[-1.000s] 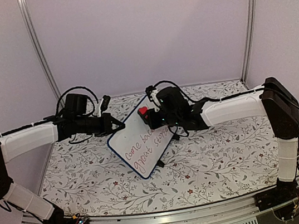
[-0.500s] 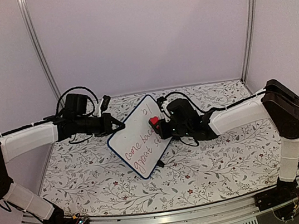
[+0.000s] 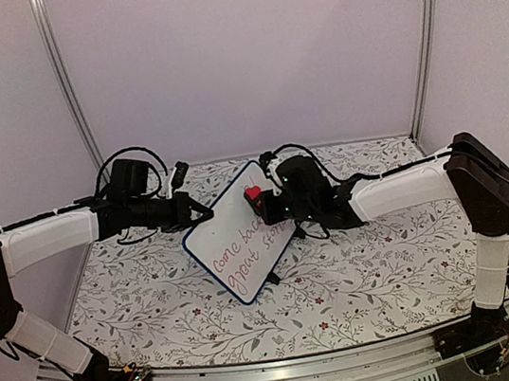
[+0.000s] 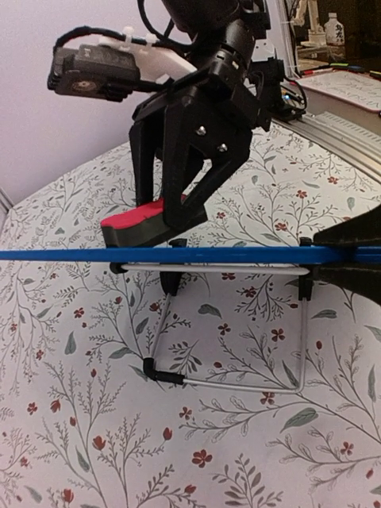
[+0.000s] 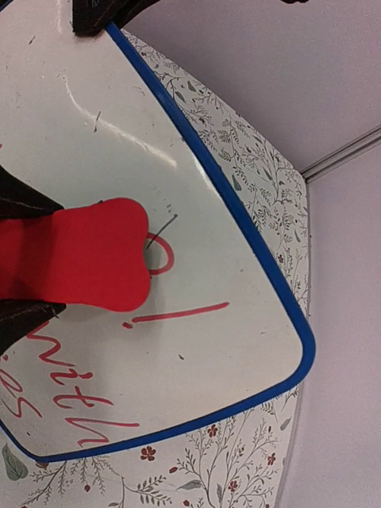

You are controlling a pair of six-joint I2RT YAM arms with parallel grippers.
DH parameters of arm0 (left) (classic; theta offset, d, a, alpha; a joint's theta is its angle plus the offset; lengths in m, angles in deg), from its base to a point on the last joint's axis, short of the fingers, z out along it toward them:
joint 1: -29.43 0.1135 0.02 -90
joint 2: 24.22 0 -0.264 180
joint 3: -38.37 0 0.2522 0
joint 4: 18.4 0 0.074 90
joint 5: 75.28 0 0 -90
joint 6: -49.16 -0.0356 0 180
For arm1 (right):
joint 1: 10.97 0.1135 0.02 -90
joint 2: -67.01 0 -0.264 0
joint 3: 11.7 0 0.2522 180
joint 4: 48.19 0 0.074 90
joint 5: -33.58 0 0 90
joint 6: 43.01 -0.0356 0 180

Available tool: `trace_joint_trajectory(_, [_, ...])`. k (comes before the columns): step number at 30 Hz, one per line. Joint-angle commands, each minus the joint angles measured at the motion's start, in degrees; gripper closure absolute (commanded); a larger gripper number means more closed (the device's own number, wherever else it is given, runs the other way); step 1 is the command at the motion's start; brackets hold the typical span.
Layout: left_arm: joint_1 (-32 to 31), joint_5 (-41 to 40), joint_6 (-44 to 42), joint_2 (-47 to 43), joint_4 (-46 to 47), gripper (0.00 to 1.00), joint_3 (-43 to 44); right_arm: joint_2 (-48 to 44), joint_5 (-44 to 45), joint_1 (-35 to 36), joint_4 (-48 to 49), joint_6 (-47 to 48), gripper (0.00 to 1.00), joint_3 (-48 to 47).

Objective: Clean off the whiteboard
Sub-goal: Erase the whiteboard on the whiteboard stand.

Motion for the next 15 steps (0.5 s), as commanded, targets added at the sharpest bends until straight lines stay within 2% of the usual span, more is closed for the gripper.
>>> trace_joint_trajectory(1, [-1.40, 3.82, -1.25, -1.89, 3.05, 1.00, 0.22, 2.14, 0.57, -0.52, -0.94, 1.28, 0.77, -4.13])
trace_joint_trajectory(7, [-1.40, 3.87, -1.36, -1.82, 3.04, 1.00, 0.27, 3.21, 0.37, -0.74, -1.48, 1.35, 0.77, -4.92])
trace_joint_trajectory(15, [-1.40, 4.11, -1.23, -1.82, 3.05, 1.00, 0.30, 0.86, 0.40, -0.77, 0.44, 0.17, 0.78, 2.61])
